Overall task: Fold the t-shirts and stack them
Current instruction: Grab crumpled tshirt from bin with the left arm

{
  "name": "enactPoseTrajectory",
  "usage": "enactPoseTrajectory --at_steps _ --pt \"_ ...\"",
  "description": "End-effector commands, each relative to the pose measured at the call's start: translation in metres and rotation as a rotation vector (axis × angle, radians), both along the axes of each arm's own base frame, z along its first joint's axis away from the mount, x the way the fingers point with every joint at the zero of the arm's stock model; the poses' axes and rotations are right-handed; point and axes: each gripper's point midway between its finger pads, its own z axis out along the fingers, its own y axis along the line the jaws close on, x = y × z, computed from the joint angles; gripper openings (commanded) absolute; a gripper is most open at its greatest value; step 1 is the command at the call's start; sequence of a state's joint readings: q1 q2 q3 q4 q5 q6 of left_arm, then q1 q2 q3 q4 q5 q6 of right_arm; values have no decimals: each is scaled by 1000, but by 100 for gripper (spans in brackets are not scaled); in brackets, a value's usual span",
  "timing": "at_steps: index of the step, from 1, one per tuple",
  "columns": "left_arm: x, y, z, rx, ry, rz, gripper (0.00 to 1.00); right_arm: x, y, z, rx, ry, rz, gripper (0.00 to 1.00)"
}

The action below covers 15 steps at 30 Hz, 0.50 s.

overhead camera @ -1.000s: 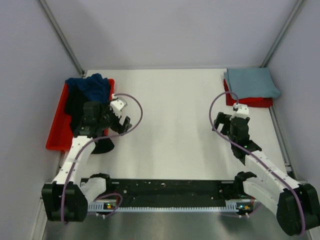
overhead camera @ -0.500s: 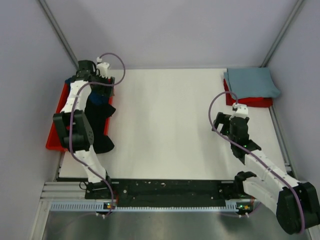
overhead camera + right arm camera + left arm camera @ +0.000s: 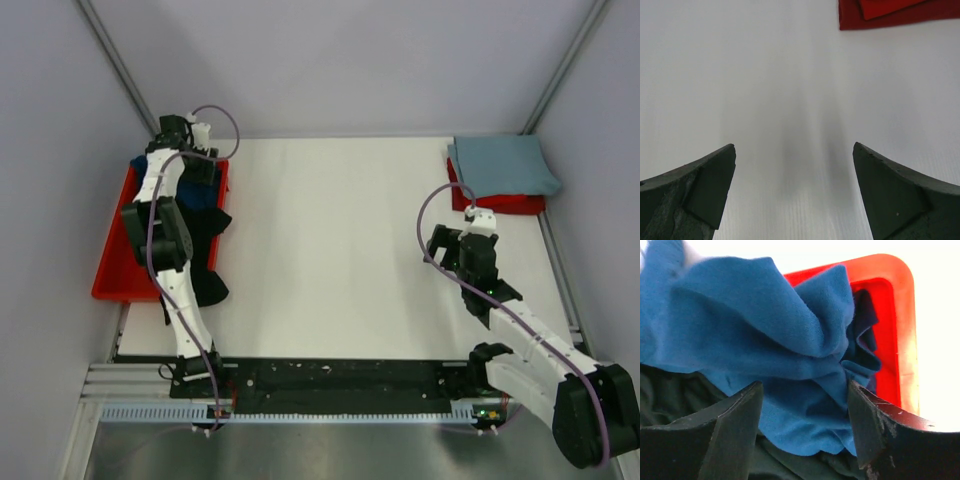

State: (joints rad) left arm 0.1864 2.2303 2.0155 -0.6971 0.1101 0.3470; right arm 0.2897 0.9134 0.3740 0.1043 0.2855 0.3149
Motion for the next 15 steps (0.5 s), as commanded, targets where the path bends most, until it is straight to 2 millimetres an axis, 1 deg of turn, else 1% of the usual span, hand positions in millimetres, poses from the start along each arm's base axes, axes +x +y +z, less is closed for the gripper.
enactPoseTrajectory --at_steps 1,2,3,4,5,6,7,8,9,10,12,13,15 --pt "1 5 -15 25 40 8 70 11 3 19 4 -53 10 98" --pt "-1 3 -17 19 51 -4 69 11 4 19 5 -51 13 98" --pt "-4 2 -19 18 69 -10 65 11 4 19 5 -51 15 98" --pt "-6 3 -20 23 78 -18 56 12 4 20 4 -52 15 98" --pt "-8 3 -18 32 82 -25 44 12 4 19 3 -48 15 98" --pt "-9 6 -13 48 76 -28 27 12 5 18 4 -46 18 98" --pt "-9 8 -4 64 62 -25 6 12 4 18 2 -46 16 98" --pt "-9 9 9 78 41 -23 0 12 4 19 2 -48 16 98" --pt "-10 11 23 88 18 -20 0 12 4 19 3 -48 17 98" --pt "-11 10 43 98 -22 -22 0 12 4 19 2 -48 16 98" --pt "-14 14 92 135 -121 -5 0 12 4 19 2 -48 16 98" --pt "-17 14 122 153 -184 -1 0 12 4 18 0 -46 16 98" --pt "-29 13 176 190 -291 -12 0 11 4 19 2 -49 17 98"
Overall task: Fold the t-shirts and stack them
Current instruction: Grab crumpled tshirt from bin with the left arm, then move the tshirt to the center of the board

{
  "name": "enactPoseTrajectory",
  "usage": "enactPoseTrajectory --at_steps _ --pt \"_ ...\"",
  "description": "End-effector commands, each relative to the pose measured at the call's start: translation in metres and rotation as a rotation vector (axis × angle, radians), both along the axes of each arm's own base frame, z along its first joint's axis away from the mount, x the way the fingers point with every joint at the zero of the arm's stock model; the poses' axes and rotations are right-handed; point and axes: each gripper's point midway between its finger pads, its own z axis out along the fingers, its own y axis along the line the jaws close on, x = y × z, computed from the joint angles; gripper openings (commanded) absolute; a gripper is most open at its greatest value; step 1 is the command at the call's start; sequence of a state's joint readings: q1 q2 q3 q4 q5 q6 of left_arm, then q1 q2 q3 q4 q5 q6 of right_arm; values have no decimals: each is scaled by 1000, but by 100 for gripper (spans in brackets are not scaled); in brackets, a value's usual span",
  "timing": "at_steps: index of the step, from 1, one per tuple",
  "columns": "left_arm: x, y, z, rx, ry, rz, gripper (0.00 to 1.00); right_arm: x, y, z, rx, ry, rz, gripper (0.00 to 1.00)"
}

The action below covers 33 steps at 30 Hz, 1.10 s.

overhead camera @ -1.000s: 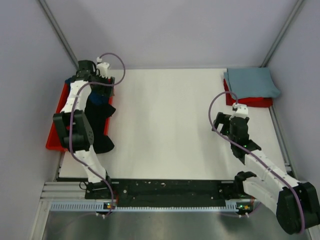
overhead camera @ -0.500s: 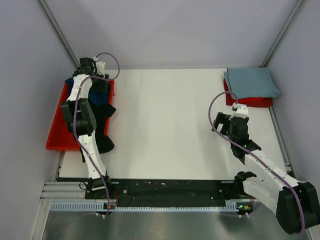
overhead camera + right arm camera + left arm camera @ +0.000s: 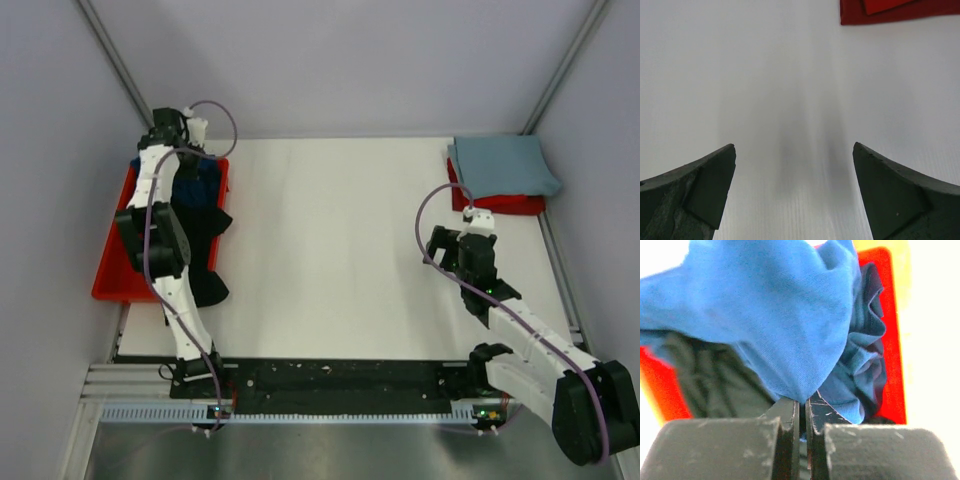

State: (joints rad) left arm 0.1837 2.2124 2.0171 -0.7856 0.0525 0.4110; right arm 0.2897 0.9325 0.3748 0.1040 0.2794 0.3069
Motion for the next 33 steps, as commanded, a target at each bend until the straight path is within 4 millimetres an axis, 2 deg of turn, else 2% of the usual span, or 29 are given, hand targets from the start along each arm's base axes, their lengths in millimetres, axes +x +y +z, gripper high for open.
enactPoseTrajectory --at_steps 1,4,6,7,8,9,10,12,13,16,17,18,19,20,22,24,25,26,29,33 --pt "-17 3 202 131 -421 -17 0 11 4 24 13 -68 9 98" --pt "-49 -3 270 168 -551 -29 0 10 3 25 15 -71 7 98" --pt "-74 -12 309 172 -635 -51 0 9 2 26 15 -75 7 98" --pt "-86 -21 326 163 -679 -85 0 9 3 26 15 -78 7 98" --pt "-108 -33 352 158 -750 -123 0 9 3 26 17 -78 10 98" --pt "-119 -47 364 141 -797 -173 0 8 2 26 15 -78 9 98" --pt "-141 -60 391 149 -892 -219 0 8 4 26 22 -79 11 98" --pt "-177 -74 430 211 -1054 -240 0 8 7 26 31 -78 33 98" --pt "-186 -74 440 253 -1095 -231 0 8 10 26 34 -80 43 98" --pt "-197 -51 470 349 -1125 -104 0 8 11 26 37 -79 50 98" --pt "-197 -37 474 389 -1132 -28 0 8 11 26 37 -79 54 98" --pt "-197 -32 476 401 -1144 0 0 8 11 26 36 -79 54 98" --pt "-196 -36 477 382 -1144 -17 0 7 12 26 37 -78 58 98" --pt "-196 -49 472 325 -1127 -75 0 7 12 26 40 -79 61 98" --pt "-200 -94 461 177 -1096 -269 0 8 15 28 47 -82 75 98" --pt "-205 -154 438 74 -1041 -449 0 7 22 32 62 -89 106 98" --pt "-205 -168 420 54 -988 -495 0 7 25 35 69 -92 122 98" --pt "-207 -199 396 -7 -922 -590 0 6 28 39 79 -98 140 98" --pt "-209 -262 328 -141 -723 -772 0 5 39 54 110 -115 198 98" --pt "-219 -334 245 -187 -516 -956 0 2 50 71 136 -129 256 99"
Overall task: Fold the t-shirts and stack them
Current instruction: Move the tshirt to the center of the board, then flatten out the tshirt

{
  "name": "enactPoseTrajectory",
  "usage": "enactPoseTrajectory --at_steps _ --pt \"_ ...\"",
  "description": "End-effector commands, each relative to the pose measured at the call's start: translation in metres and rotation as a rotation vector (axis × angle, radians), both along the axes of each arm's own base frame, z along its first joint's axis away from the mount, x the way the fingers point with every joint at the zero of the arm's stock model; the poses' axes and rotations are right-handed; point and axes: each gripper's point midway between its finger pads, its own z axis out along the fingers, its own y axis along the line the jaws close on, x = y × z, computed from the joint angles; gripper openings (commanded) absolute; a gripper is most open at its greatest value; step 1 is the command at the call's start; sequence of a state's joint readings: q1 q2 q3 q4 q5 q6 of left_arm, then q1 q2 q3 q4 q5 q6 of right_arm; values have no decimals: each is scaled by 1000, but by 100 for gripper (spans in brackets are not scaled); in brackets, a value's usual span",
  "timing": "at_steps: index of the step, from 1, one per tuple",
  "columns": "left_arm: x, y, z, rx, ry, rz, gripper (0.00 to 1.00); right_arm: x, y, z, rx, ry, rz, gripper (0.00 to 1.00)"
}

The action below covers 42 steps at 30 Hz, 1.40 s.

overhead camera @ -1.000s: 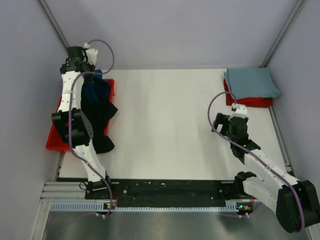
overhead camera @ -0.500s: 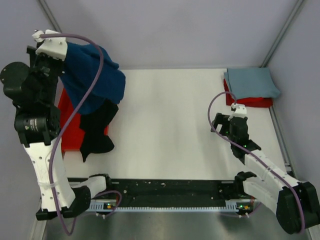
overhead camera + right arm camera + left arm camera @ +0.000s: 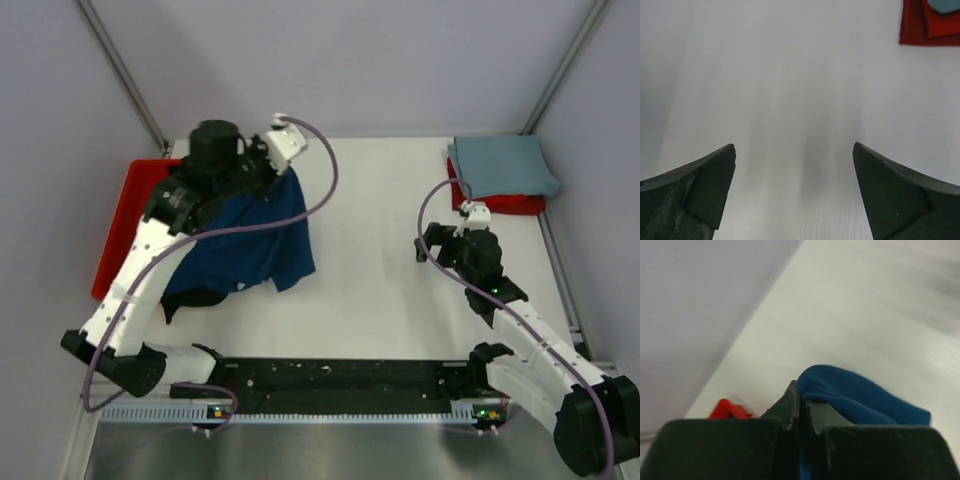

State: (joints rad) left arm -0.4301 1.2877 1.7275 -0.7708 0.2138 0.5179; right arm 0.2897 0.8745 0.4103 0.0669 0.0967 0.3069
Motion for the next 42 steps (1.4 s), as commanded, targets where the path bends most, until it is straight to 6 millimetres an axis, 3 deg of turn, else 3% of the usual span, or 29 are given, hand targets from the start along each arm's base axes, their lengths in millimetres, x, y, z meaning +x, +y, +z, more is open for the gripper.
enactPoseTrajectory --at_steps 1,3,6,7,11,13,17,21,24,27,29,32,34,37,42 --pt "-23 -78 -77 50 187 -235 0 6 18 50 57 -95 85 99" --pt "-20 -103 -105 60 255 -291 6 5 17 54 57 -87 84 99" --pt "6 -120 -128 64 307 -257 58 3 14 56 36 -54 72 99" --pt "18 -119 -136 85 313 -217 62 2 12 58 24 -46 69 99" --pt "56 -95 -131 79 308 -78 70 -2 20 52 -3 32 131 90" --pt "65 -73 -126 35 326 -33 71 -6 40 45 11 64 230 85" --pt "76 -5 -113 -41 319 110 73 -13 91 24 -42 102 395 84" --pt "74 71 -131 -36 338 301 73 -13 150 10 -200 116 537 84" --pt "61 119 -141 -51 356 424 73 -24 219 8 -368 105 742 85" --pt "45 173 -140 -84 334 568 73 -30 285 -11 -532 110 925 86" --pt "33 197 -138 -102 308 636 73 -37 324 -23 -598 121 1002 86" --pt "17 222 -132 -121 268 703 77 -45 366 -46 -671 131 1095 86" --pt "9 235 -132 -114 259 745 77 -49 384 -59 -687 136 1138 86" --pt "1 246 -137 -122 278 776 77 -45 400 -75 -688 143 1160 87" --pt "-4 239 -139 -144 291 733 77 -22 413 -96 -756 135 1102 85"
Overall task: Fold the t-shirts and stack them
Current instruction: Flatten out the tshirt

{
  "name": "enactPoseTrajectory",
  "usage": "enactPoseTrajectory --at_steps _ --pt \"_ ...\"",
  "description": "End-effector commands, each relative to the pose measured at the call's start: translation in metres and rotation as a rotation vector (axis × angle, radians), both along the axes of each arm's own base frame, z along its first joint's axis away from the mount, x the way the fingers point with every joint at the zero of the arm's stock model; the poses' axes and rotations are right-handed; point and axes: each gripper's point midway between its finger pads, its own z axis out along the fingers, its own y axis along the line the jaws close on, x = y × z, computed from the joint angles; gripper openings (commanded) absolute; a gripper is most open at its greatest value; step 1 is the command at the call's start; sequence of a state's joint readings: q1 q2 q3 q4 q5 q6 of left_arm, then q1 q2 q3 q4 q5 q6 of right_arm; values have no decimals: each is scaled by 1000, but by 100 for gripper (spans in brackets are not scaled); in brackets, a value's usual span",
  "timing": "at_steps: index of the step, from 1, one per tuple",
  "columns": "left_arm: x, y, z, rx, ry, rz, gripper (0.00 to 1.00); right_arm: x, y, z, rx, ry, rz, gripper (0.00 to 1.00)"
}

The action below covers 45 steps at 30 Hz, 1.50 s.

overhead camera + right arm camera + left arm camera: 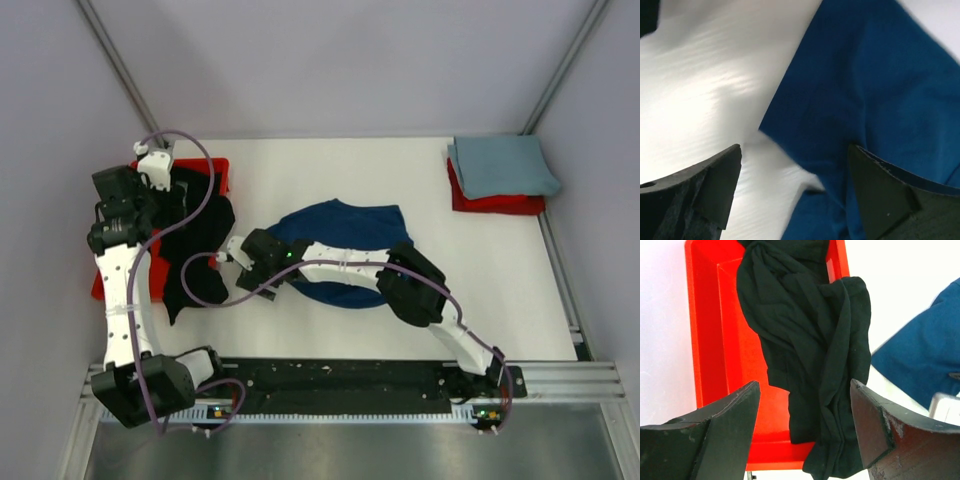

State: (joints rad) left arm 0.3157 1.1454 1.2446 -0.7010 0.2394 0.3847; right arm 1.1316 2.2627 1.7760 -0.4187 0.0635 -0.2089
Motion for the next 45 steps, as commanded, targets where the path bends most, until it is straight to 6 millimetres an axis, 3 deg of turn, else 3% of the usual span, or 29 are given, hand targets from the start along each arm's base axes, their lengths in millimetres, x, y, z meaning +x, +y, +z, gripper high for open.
enactPoseTrajectory --at_steps 1,6,8,10,12,14,16,18,21,23,25,27,29,31,33,35,38,42,45 --pt "-2 -8 7 -25 -40 -40 77 24 5 -9 -52 -60 -23 81" --pt "-6 -11 6 -24 -32 -52 76 25 3 -25 -54 -2 -36 52" --pt "-6 -11 5 -24 -30 -50 76 33 2 -27 -42 17 -63 31" --pt "-8 -12 4 -28 -28 -52 77 40 3 -20 -6 40 -92 0" --pt "-9 -15 1 -39 -18 -69 76 46 7 5 57 51 -118 0" --pt "-10 -18 1 -44 -14 -87 76 53 11 48 142 36 -147 0" --pt "-10 -19 2 -47 -14 -93 75 66 4 120 271 -18 -216 0" --pt "-8 -18 9 -55 -32 -73 75 83 -18 185 395 -58 -294 0" --pt "-5 -29 20 -90 -64 -122 75 106 -78 270 600 -80 -469 0" --pt "-4 -39 29 -121 -81 -158 74 123 -134 303 686 -109 -594 0" --pt "-2 -42 34 -135 -85 -152 73 130 -195 319 727 -159 -712 0" --pt "-3 -53 36 -139 -74 -198 73 121 -263 322 748 -215 -849 0" --pt "-7 -76 35 -156 -52 -293 74 112 -323 316 774 -249 -979 0" --pt "-9 -110 26 -121 -12 -395 74 97 -367 308 808 -268 -1082 0" --pt "-14 -159 8 -85 48 -553 74 82 -400 297 813 -298 -1149 0" --pt "-18 -201 -21 -70 125 -705 75 66 -423 282 805 -326 -1202 0" --pt "-6 -240 -66 -13 230 -820 76 52 -434 272 799 -344 -1212 0" --pt "30 -279 -113 -11 364 -922 75 49 -432 250 743 -311 -1206 0" --pt "79 -290 -122 39 386 -933 75 49 -439 243 700 -324 -1230 0"
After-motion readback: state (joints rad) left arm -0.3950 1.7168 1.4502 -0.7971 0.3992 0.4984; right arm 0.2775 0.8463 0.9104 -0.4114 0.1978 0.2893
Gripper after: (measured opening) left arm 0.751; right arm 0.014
